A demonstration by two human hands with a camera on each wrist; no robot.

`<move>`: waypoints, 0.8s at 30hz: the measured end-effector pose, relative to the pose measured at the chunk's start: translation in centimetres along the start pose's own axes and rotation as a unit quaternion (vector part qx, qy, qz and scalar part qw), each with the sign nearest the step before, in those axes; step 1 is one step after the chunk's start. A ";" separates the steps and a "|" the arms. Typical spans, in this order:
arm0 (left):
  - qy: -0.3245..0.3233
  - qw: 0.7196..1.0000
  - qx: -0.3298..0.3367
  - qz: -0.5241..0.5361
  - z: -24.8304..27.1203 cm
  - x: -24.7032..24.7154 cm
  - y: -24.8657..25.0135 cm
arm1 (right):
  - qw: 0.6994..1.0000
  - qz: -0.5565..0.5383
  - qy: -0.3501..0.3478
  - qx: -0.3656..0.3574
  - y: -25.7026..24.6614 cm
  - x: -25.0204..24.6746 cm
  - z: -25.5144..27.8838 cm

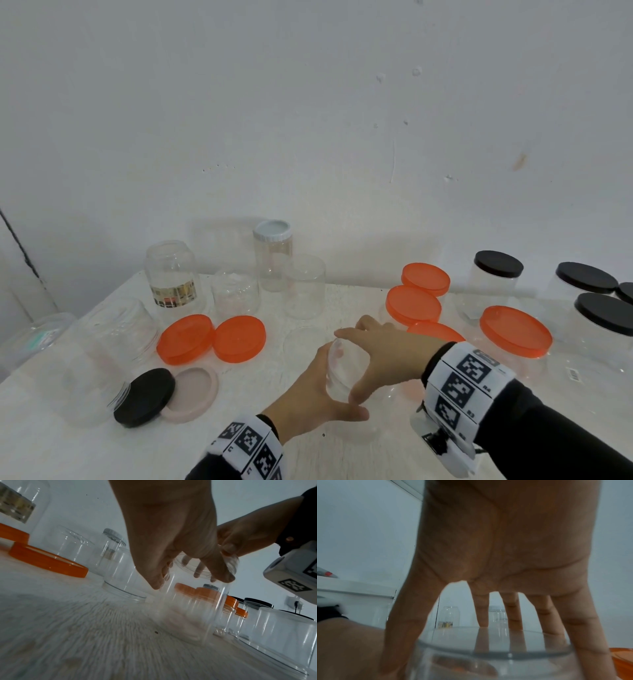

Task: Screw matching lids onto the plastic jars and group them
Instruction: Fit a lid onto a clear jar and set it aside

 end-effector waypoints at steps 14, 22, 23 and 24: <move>0.001 1.000 -0.011 0.000 -0.2 0.1 -0.8 | 0.999 0.035 0.011 0.026 0.0 0.1 -0.5; -0.003 1.000 -0.010 -0.010 -0.1 -0.1 -0.8 | 0.998 0.044 -0.047 0.007 -0.5 -0.2 -0.1; -0.001 1.000 -0.014 -0.011 -0.1 -0.1 -0.8 | 0.998 0.037 -0.049 -0.004 -0.7 -0.3 -0.1; 0.000 1.000 -0.015 -0.011 -0.1 -0.1 -0.8 | 0.998 0.033 -0.046 -0.009 -0.7 -0.4 -0.1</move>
Point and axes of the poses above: each hand's wrist, its own z-axis away from the middle knuckle, its own x-axis out of the palm, y = z × x, the point moved 8 cm from there along -z, towards the middle knuckle, and after that the axes turned 7 degrees about y, right-handed, at the moved point
